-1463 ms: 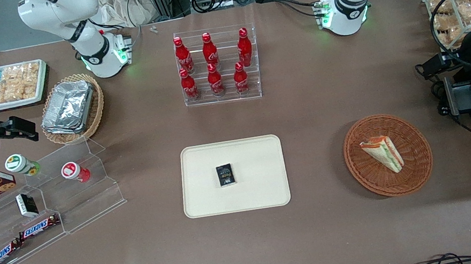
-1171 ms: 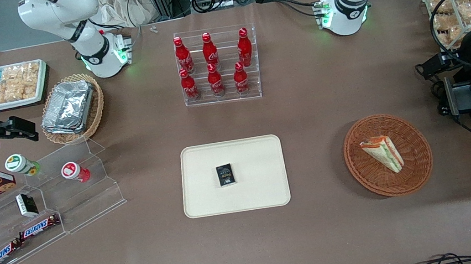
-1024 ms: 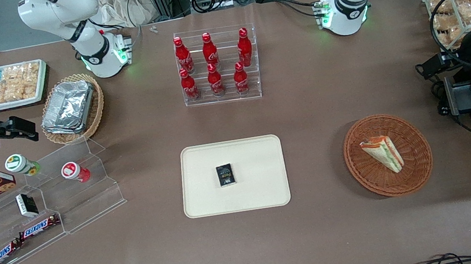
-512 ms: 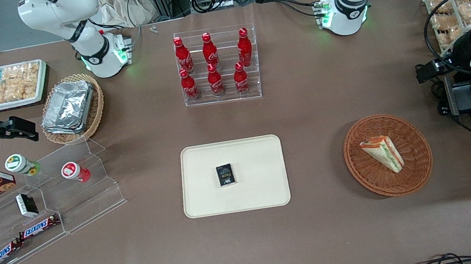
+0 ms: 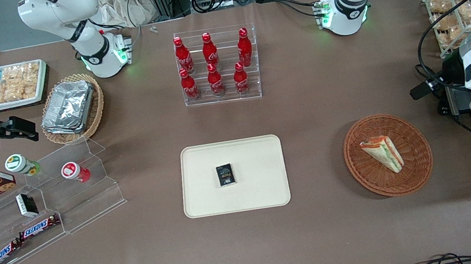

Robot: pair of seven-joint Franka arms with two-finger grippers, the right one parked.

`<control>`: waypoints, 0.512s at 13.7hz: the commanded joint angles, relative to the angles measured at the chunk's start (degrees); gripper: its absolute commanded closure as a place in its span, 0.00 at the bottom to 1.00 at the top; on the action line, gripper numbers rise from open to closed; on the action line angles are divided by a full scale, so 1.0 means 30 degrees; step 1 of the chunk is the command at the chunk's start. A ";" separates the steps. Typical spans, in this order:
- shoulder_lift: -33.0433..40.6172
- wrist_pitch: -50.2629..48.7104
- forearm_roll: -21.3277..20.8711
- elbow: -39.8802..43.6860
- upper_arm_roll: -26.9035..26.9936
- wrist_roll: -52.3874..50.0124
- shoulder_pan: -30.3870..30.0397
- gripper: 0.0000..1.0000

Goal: Place sandwich from basket to tray
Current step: 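Move the left gripper over the sandwich and lower it into the basket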

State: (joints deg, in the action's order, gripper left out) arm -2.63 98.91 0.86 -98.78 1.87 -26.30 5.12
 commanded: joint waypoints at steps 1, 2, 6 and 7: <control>0.0058 0.1593 -0.0081 -0.1286 -0.0095 -0.1423 0.0023 0.01; -0.0030 0.2499 -0.0081 -0.1901 -0.0095 -0.1978 0.0023 0.01; -0.1314 0.5609 -0.0198 -0.3079 -0.0241 -0.3827 0.0052 0.01; -0.1755 0.5961 -0.0256 -0.3079 -0.0328 -0.4120 0.0197 0.01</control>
State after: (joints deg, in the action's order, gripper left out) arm -5.90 114.57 0.86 -107.92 1.38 -35.88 5.16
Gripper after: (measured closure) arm 0.004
